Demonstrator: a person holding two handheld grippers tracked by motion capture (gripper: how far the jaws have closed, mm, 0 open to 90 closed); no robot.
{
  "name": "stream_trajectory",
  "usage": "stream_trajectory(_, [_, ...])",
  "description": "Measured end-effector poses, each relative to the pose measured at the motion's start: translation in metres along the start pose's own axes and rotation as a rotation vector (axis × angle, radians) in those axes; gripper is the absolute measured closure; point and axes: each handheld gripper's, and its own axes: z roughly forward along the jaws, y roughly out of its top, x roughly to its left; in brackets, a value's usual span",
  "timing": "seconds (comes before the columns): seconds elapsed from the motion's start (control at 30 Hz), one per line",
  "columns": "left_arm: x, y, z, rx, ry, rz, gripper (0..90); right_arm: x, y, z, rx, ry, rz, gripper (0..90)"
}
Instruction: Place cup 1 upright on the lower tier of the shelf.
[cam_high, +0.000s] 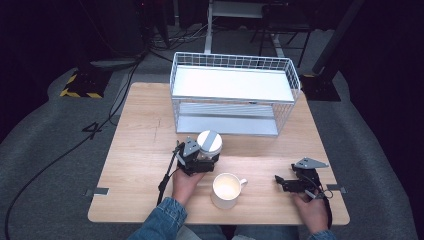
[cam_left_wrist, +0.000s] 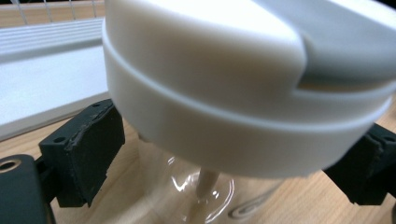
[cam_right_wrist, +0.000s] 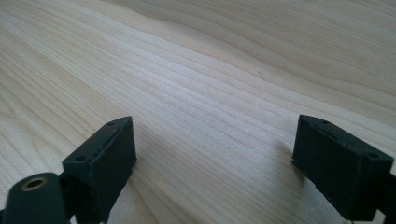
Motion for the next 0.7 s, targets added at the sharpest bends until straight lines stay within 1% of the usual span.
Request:
stream_trajectory(0.07, [-0.0004, 0.0001, 0.0007, -0.007, -0.003, -0.003, 7.7, 0.0000, 0.0000, 0.0000, 0.000, 0.000, 0.001, 13.7])
stream_trajectory(0.1, [-0.0006, 0.0001, 0.0003, -0.011, -0.012, 0.009, 8.3, -0.0001, 0.0000, 0.0000, 0.000, 0.000, -0.001, 13.8])
stream_trajectory(0.13, [-0.0010, 0.0001, 0.0002, -0.014, -0.017, 0.018, 11.1, 0.0000, 0.0000, 0.0000, 0.000, 0.000, 0.000, 13.7])
stream_trajectory(0.2, [-0.0024, 0.0002, -0.0001, -0.013, -0.004, 0.031, 14.2, 0.0000, 0.0000, 0.0000, 0.000, 0.000, -0.001, 13.7])
stream_trajectory(0.3, [-0.0018, 0.0002, -0.0006, -0.020, 0.000, 0.027, 16.3, 0.0000, 0.0000, 0.0000, 0.000, 0.000, 0.000, 13.7])
stream_trajectory(0.4, [-0.0013, 0.0010, -0.0018, -0.034, 0.014, 0.025, 17.6, 0.0000, 0.0000, 0.0000, 0.001, 0.000, 0.000, 13.7])
stream_trajectory(0.43, [-0.0008, 0.0014, -0.0022, -0.036, 0.019, 0.030, 18.0, 0.0000, 0.0000, 0.0000, 0.000, 0.000, -0.001, 13.7])
stream_trajectory(0.47, [-0.0006, 0.0014, -0.0024, -0.035, 0.016, 0.028, 18.1, 0.0000, 0.0000, -0.0001, 0.001, 0.000, 0.000, 13.7])
stream_trajectory(0.57, [-0.0022, 0.0014, -0.0027, -0.032, 0.025, 0.034, 18.3, -0.0001, 0.0000, 0.0000, 0.000, 0.000, -0.001, 13.7])
stream_trajectory(0.7, [-0.0051, 0.0015, -0.0026, -0.028, 0.036, 0.050, 18.5, 0.0000, 0.0000, 0.0000, 0.000, 0.000, -0.001, 13.7])
